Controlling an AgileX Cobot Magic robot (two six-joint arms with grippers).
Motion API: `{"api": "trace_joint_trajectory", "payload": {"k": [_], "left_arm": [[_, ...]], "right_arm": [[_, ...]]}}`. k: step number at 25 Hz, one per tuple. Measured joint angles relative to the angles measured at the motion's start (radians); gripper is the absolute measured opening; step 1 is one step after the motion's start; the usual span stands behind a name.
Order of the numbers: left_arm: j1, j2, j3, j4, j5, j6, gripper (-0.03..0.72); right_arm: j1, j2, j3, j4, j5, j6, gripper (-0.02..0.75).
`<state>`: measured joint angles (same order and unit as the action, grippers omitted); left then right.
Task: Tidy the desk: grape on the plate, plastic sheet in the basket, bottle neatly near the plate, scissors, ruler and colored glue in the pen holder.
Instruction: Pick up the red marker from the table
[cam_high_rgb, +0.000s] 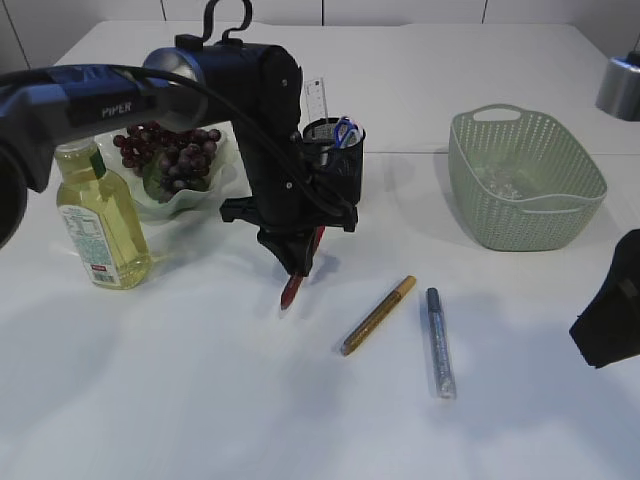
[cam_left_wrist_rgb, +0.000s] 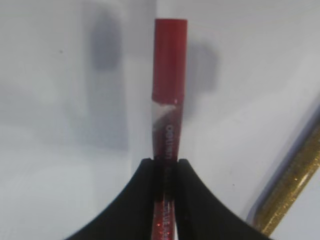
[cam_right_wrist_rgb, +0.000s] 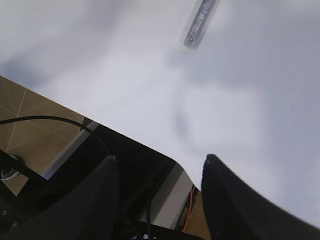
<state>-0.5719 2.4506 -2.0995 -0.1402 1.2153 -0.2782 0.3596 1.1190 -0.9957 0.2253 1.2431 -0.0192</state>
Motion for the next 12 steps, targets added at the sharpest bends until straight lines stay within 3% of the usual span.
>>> {"api": "trace_joint_trajectory", "payload": {"k": [12], "left_arm": [[-0.002, -0.075, 0.047, 0.059, 0.002, 0.002, 0.081]], "right_arm": [[0.0, 0.0, 0.0, 0.0, 0.0, 0.0, 0.423]]}}
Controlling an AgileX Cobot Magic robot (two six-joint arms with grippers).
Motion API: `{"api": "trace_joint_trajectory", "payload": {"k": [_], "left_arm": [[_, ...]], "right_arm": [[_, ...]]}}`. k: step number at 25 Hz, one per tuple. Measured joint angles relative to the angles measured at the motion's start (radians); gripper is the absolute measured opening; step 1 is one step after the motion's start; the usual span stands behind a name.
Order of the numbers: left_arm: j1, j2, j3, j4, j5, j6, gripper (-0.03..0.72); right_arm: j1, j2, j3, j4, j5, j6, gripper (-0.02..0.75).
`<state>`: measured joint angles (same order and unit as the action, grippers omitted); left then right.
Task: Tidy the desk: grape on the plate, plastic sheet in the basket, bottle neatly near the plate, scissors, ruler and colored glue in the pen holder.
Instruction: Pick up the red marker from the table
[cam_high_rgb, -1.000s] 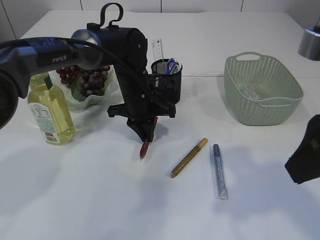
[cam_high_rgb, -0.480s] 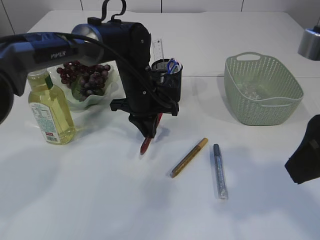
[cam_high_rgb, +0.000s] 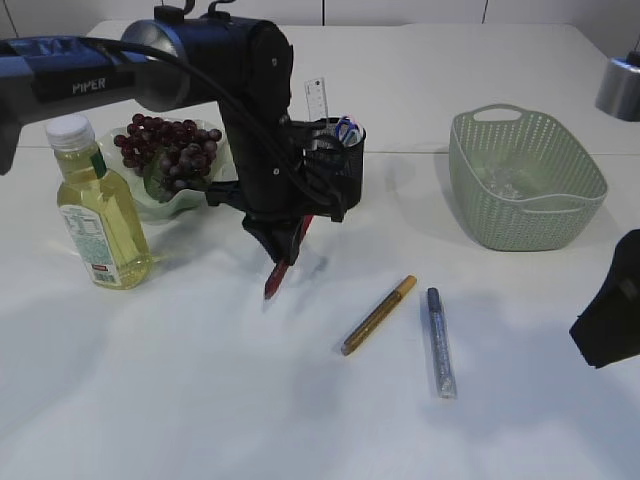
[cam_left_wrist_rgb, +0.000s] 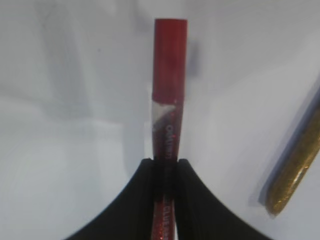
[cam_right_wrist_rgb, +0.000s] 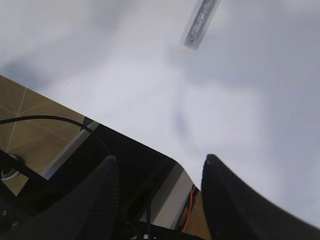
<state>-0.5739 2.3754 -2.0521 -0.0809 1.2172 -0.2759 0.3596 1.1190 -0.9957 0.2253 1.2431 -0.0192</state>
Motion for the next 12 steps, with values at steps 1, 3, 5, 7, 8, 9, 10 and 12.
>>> {"api": "trace_joint_trajectory", "payload": {"k": [1, 3, 5, 7, 8, 9, 10, 12], "left_arm": [[0.0, 0.0, 0.023, 0.002, 0.0, 0.0, 0.081], [-0.002, -0.001, 0.061, 0.004, 0.0, 0.0, 0.081], [-0.007, -0.018, 0.098, 0.008, -0.009, 0.0, 0.081], [-0.012, -0.049, 0.124, 0.015, -0.037, 0.0, 0.081], [-0.017, -0.068, 0.137, 0.019, -0.055, 0.0, 0.081], [-0.021, -0.089, 0.149, 0.026, -0.073, 0.0, 0.081], [-0.023, -0.11, 0.165, 0.03, -0.094, 0.0, 0.081], [-0.025, -0.151, 0.209, 0.037, -0.141, -0.002, 0.081]], "right_arm": [[0.0, 0.0, 0.0, 0.0, 0.0, 0.0, 0.423], [0.0, 0.0, 0.0, 0.0, 0.0, 0.0, 0.423], [0.0, 0.0, 0.0, 0.0, 0.0, 0.0, 0.423], [0.0, 0.0, 0.0, 0.0, 0.0, 0.0, 0.423], [0.0, 0.0, 0.0, 0.0, 0.0, 0.0, 0.423], [0.0, 0.0, 0.0, 0.0, 0.0, 0.0, 0.423], [0.0, 0.0, 0.0, 0.0, 0.0, 0.0, 0.423], [0.0, 0.0, 0.0, 0.0, 0.0, 0.0, 0.423]]}}
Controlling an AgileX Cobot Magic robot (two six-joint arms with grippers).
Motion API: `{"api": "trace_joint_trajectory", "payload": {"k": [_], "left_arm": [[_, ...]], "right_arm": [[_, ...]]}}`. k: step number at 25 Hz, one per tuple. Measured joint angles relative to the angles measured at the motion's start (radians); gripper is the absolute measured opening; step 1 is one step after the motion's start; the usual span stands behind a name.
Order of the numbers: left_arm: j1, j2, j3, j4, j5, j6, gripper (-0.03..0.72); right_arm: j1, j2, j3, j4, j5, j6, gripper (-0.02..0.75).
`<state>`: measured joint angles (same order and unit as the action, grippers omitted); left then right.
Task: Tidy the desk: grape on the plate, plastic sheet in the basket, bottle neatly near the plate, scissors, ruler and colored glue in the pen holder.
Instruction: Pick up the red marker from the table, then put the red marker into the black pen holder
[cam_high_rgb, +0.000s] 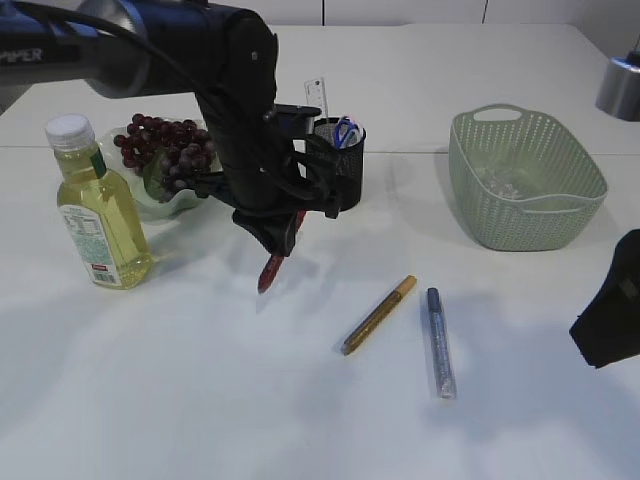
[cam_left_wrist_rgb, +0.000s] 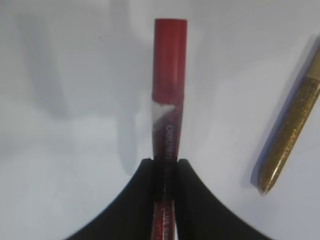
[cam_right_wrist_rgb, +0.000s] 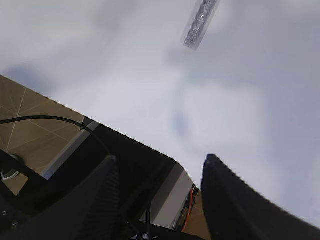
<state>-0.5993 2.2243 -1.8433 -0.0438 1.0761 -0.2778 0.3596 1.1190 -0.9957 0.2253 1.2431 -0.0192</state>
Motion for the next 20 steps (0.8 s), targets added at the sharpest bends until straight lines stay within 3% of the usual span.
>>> {"api": "trace_joint_trajectory", "payload": {"k": [4, 10, 20], "left_arm": [[0.0, -0.109, 0.137, 0.024, -0.155, -0.002, 0.081], [0.0, -0.273, 0.364, 0.077, -0.539, -0.004, 0.081], [0.004, -0.236, 0.393, 0.149, -1.106, -0.006, 0.081]], "right_arm": [[0.0, 0.0, 0.0, 0.0, 0.0, 0.0, 0.423], [0.0, 0.0, 0.0, 0.0, 0.0, 0.0, 0.423], [0.0, 0.0, 0.0, 0.0, 0.0, 0.0, 0.423]]}}
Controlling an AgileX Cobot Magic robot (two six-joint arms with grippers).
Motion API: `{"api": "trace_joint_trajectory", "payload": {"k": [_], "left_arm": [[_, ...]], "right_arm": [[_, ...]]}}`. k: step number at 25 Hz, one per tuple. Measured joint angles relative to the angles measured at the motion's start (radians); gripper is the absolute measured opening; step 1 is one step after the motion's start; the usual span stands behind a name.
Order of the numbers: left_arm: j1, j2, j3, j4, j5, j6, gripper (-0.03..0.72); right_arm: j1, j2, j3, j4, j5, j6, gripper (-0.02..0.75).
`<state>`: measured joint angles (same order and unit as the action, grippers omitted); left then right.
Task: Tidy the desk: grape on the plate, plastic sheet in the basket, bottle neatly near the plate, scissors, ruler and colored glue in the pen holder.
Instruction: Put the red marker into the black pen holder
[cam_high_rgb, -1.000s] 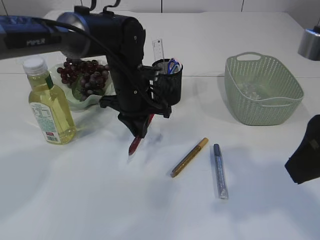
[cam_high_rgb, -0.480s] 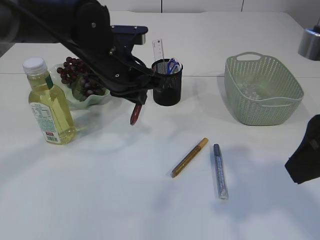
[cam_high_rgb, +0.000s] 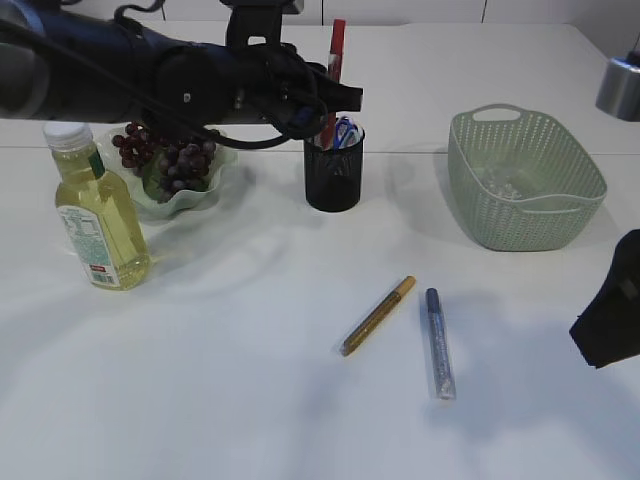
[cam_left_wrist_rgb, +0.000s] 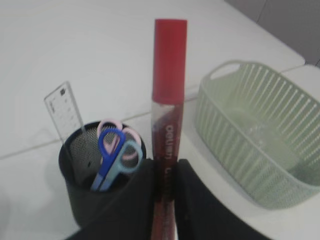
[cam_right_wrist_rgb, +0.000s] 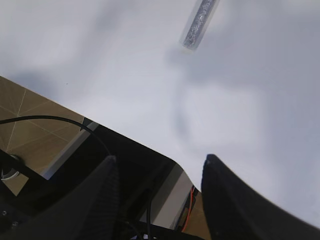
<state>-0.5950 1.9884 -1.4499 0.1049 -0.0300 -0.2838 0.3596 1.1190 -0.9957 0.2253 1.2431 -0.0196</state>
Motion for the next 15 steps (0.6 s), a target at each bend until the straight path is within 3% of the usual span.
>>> {"api": "trace_joint_trajectory", "payload": {"k": [8, 15], "left_arm": [[0.041, 0.139, 0.0, 0.006, -0.434, 0.0, 0.081], [0.084, 0.245, -0.033, -0.007, -0.58, 0.0, 0.083]], "right_arm": [[0.0, 0.0, 0.0, 0.0, 0.0, -0.002, 0.423], [0.0, 0.0, 0.0, -0.001, 0.0, -0.002, 0.423]]}}
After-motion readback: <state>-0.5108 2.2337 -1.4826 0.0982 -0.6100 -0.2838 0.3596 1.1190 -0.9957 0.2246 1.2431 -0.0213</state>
